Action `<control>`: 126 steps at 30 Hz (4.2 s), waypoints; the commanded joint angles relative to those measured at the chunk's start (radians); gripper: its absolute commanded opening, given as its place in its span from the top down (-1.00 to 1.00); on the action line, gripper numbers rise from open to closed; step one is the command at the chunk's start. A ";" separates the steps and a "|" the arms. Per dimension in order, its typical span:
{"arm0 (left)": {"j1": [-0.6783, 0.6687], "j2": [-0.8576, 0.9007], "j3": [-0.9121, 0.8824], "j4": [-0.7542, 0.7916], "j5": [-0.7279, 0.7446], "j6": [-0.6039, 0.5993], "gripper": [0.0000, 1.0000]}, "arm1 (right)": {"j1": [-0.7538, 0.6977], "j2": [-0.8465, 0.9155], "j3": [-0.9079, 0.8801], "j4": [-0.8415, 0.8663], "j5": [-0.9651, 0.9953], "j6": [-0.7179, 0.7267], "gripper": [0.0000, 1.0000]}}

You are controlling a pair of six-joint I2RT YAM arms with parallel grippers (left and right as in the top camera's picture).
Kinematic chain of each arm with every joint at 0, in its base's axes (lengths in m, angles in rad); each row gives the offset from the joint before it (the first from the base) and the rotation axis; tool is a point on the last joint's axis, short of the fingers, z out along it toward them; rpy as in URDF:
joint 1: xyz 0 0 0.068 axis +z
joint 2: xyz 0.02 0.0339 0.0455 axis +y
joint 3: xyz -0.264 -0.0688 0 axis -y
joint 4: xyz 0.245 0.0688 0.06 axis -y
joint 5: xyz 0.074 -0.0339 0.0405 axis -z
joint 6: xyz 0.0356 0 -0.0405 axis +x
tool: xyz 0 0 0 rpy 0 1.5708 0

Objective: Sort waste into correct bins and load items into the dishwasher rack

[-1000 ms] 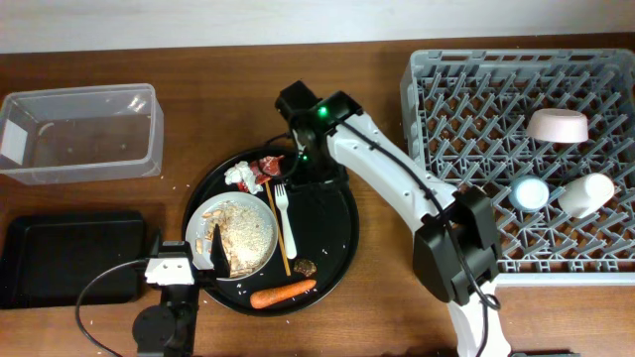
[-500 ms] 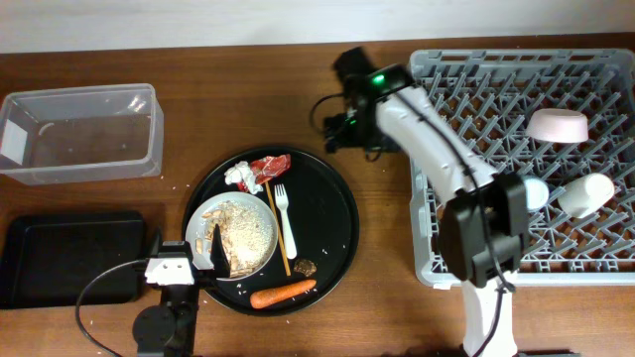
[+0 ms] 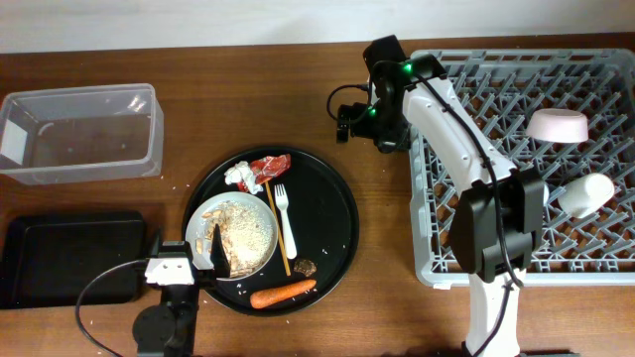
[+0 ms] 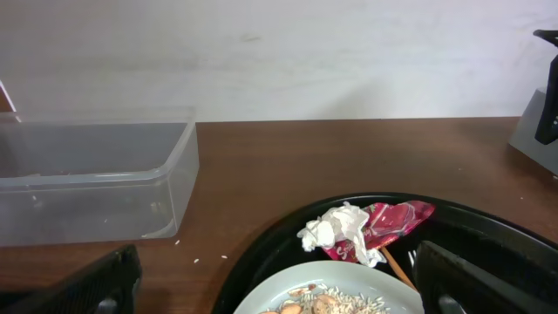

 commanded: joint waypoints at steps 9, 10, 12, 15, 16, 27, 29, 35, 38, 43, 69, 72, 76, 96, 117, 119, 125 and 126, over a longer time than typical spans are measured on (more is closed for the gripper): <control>-0.006 -0.005 -0.004 0.042 0.912 -0.091 -0.98 | -0.004 0.013 0.013 0.001 -0.008 0.001 -0.97; -0.006 -0.005 -0.004 0.066 0.960 -0.101 -0.98 | -0.004 0.013 0.013 0.001 -0.008 0.001 -0.98; -0.006 -0.005 -0.002 0.176 0.978 -0.245 -0.99 | -0.004 0.013 0.013 0.001 -0.008 0.001 -0.97; -0.005 -0.003 0.053 0.208 0.951 -0.307 -0.98 | -0.004 0.013 0.013 0.001 -0.008 0.001 -0.97; -0.005 0.011 0.094 0.121 0.895 -0.296 -0.98 | -0.004 0.013 0.013 0.001 -0.008 0.001 -0.97; -0.008 0.748 0.814 -0.694 0.578 0.030 -0.98 | -0.004 0.013 0.013 0.001 -0.008 0.001 -0.97; -0.008 0.848 0.849 -0.674 0.708 -0.005 -0.98 | -0.004 0.013 0.013 0.001 -0.008 0.001 -0.97; -0.205 1.111 0.922 -0.808 0.277 -0.257 -0.98 | -0.004 0.013 0.013 0.001 -0.008 0.001 -0.97; -0.391 1.236 0.937 -0.794 0.040 -0.432 -0.98 | -0.004 0.013 0.013 0.001 -0.008 0.001 -0.97; -0.479 1.391 0.937 -0.618 0.068 -0.434 -0.99 | -0.004 0.013 0.013 0.001 -0.008 0.001 -0.97; -0.542 1.694 0.937 -0.552 -0.299 -0.415 -0.10 | -0.004 0.013 0.013 0.001 -0.008 0.001 -0.97; -0.543 1.738 0.937 -0.552 -0.299 -0.415 -0.08 | -0.004 0.013 0.013 0.001 -0.008 0.001 -0.97; -0.545 1.746 0.937 -0.547 -0.299 -0.415 0.00 | -0.004 0.013 0.013 0.001 -0.008 0.001 -0.97; -0.634 1.746 0.945 -0.565 -0.400 -0.415 0.53 | -0.004 0.013 0.013 0.001 -0.008 0.001 -0.97; -0.634 1.746 1.014 -0.643 -0.407 -0.415 0.89 | -0.004 0.013 0.013 0.001 -0.008 0.001 -0.97; -0.634 1.746 1.034 -0.669 -0.416 -0.415 0.96 | -0.004 0.013 0.013 0.001 -0.008 0.001 -0.97; -0.679 1.746 1.094 -0.739 -0.456 -0.416 0.99 | -0.004 0.013 0.013 0.001 -0.008 0.001 -0.97; -0.685 1.746 1.102 -0.752 -0.456 -0.416 0.99 | -0.004 0.013 0.013 0.001 -0.008 0.001 -0.97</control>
